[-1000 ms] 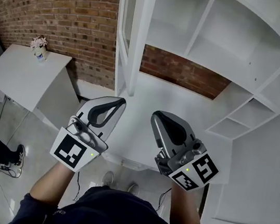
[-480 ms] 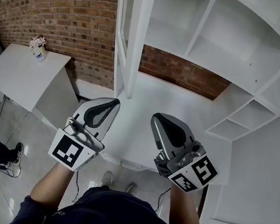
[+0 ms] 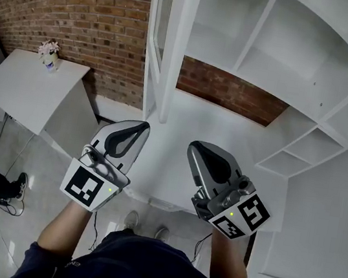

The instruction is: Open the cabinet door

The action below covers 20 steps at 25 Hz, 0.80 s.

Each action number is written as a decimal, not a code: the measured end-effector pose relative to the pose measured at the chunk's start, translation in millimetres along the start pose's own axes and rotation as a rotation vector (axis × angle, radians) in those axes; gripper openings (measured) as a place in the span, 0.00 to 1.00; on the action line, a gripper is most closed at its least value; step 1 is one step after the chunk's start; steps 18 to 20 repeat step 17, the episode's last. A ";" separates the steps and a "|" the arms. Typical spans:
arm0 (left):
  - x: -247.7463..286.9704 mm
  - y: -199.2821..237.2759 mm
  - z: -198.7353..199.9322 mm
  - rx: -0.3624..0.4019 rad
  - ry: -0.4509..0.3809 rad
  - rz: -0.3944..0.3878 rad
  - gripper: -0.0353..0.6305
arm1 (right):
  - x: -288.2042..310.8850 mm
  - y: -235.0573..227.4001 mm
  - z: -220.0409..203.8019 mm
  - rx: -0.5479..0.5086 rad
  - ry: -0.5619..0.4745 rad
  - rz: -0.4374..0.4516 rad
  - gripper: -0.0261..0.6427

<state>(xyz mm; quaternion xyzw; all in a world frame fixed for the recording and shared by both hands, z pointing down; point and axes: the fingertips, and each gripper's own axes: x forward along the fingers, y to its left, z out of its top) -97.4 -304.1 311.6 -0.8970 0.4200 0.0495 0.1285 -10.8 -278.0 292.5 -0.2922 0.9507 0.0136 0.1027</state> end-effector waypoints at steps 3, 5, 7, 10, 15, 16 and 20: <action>0.3 0.2 -2.0 0.000 0.002 0.002 0.06 | -0.4 -0.7 -2.0 0.000 0.004 0.003 0.08; 0.1 0.1 -0.8 -0.002 0.001 0.001 0.06 | -0.1 -0.3 -1.3 0.001 0.005 0.004 0.08; 0.2 -0.3 0.2 -0.004 0.000 0.000 0.06 | 0.3 0.2 -0.5 0.002 0.005 0.005 0.08; 0.5 -1.1 -0.4 -0.003 -0.001 -0.001 0.06 | 0.4 0.3 -1.0 0.002 0.005 0.010 0.08; -0.3 -0.3 1.8 -0.008 -0.001 -0.007 0.06 | 1.3 2.0 1.4 0.002 0.003 0.011 0.08; -0.1 -0.1 2.4 -0.008 -0.002 -0.010 0.06 | 1.6 2.1 2.1 0.002 0.001 0.011 0.08; 0.1 0.2 2.9 -0.009 -0.003 -0.014 0.06 | 1.9 2.2 2.8 0.002 -0.001 0.010 0.08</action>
